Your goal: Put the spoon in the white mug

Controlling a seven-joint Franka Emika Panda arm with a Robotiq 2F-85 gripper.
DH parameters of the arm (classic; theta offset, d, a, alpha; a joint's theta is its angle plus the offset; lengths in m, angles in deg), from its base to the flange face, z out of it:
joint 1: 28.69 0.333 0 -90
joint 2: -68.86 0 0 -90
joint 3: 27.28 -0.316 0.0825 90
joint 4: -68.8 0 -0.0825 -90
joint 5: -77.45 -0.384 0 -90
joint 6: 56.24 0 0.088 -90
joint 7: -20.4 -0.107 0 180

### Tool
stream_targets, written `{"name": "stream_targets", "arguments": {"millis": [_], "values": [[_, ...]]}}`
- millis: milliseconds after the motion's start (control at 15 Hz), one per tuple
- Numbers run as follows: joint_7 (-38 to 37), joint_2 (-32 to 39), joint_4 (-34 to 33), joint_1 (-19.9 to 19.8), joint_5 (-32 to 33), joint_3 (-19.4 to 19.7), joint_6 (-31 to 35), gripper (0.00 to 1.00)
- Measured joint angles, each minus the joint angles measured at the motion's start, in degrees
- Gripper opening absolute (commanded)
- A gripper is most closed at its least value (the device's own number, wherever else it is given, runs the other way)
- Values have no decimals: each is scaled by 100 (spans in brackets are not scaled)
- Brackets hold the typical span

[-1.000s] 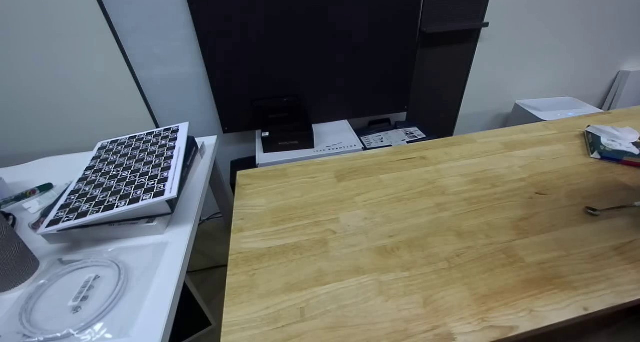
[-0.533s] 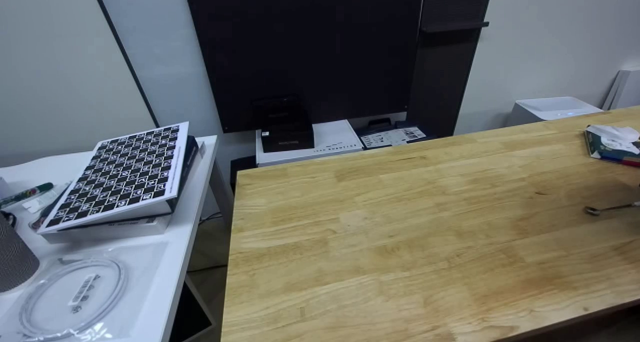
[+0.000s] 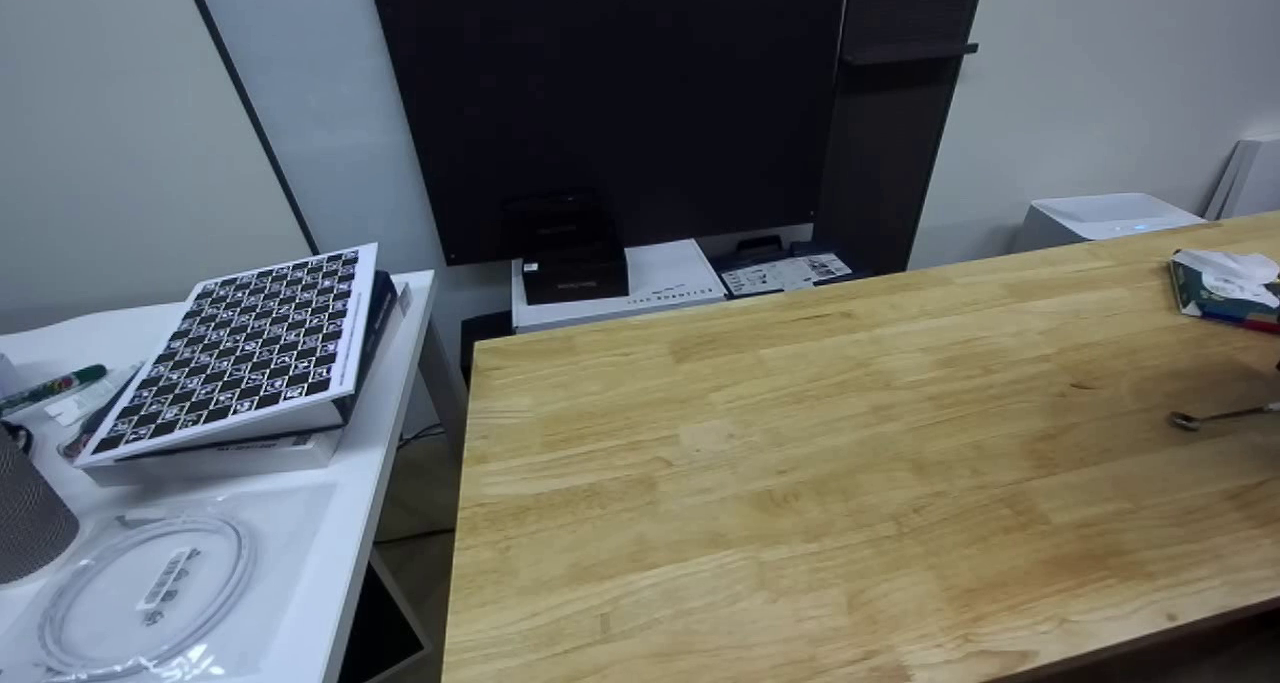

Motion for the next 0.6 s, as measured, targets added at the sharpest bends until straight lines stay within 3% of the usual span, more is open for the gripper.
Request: {"name": "stream_targets", "arguments": {"millis": [600], "values": [[8,17,0,-18,9,-2,-27,18]]}}
